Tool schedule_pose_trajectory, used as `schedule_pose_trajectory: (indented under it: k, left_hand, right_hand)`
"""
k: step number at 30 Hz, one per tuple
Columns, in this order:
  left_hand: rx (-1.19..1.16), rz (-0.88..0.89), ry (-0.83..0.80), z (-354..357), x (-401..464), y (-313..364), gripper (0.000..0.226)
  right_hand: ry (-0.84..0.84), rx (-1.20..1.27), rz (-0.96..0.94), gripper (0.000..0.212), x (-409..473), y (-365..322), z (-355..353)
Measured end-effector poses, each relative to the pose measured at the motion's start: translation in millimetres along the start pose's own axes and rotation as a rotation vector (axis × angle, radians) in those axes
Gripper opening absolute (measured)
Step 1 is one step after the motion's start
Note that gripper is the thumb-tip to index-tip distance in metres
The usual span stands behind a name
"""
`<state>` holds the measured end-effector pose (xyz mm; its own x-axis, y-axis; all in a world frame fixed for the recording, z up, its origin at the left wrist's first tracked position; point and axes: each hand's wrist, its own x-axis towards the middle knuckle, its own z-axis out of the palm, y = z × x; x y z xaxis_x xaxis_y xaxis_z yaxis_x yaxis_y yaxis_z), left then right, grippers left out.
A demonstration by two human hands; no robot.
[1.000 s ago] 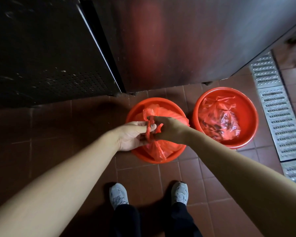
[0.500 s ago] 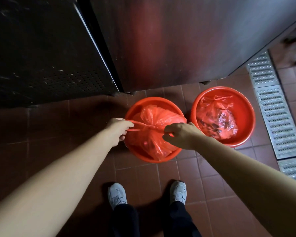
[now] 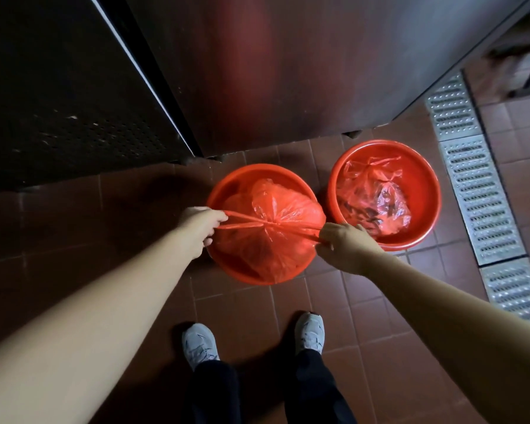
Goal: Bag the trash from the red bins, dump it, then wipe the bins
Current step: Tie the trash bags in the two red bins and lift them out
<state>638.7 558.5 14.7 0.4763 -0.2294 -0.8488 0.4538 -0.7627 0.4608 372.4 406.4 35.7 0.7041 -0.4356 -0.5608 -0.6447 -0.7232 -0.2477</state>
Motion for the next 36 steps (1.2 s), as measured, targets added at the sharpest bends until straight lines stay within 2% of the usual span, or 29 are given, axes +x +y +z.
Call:
schedule_pose_trajectory:
  k: [2,5,9,11,15,18,21,23,25,28,33,36]
  left_hand:
    - [-0.039,0.041,-0.006,1.2,-2.8,1.3,0.013]
    - [-0.087,0.076,-0.112,5.6,-17.9,6.3,0.004]
    - [0.008,0.133,-0.338,30.4,-47.9,9.6,0.021]
    - [0.031,0.086,-0.333,44.1,-55.2,10.5,0.025]
    - [-0.051,-0.130,-0.311,59.2,-68.5,19.1,0.014]
    - [-0.140,-0.230,-0.330,61.4,-79.9,25.8,0.014]
    - [-0.256,-0.280,-0.351,66.0,-86.7,29.3,0.019]
    - [-0.268,-0.272,-0.341,70.8,-88.8,34.1,0.021]
    - [-0.247,-0.238,-0.329,76.4,-89.8,43.5,0.018]
    - [-0.123,-0.135,-0.296,86.7,-89.8,58.0,0.013]
    - [0.087,0.038,-0.228,123.7,-69.9,64.9,0.022]
    - [0.114,0.099,-0.166,149.9,-54.5,59.8,0.035]
  right_hand:
    - [-0.029,0.304,0.129,0.015,3.3,-13.7,-7.4]
    - [-0.035,0.674,0.225,0.014,10.7,-36.5,-20.8]
    - [0.012,0.975,0.195,0.018,13.2,-59.7,-33.5]
    - [0.038,0.975,0.151,0.030,10.0,-69.5,-34.9]
    - [0.069,0.800,-0.005,0.039,-0.5,-76.8,-27.1]
    - [0.056,0.653,-0.014,0.050,-7.1,-72.4,-19.6]
    - [0.000,0.591,-0.057,0.059,-11.9,-70.6,-17.9]
    - [0.020,0.573,-0.067,0.057,-13.0,-66.5,-21.2]
    - [0.153,0.589,0.014,0.046,-13.2,-55.1,-27.4]
    - [0.304,0.588,0.251,0.031,-12.6,-21.3,-42.5]
    - [0.367,0.620,0.583,0.025,4.5,59.7,-58.6]
    - [0.386,0.685,0.691,0.027,24.5,105.9,-58.0]
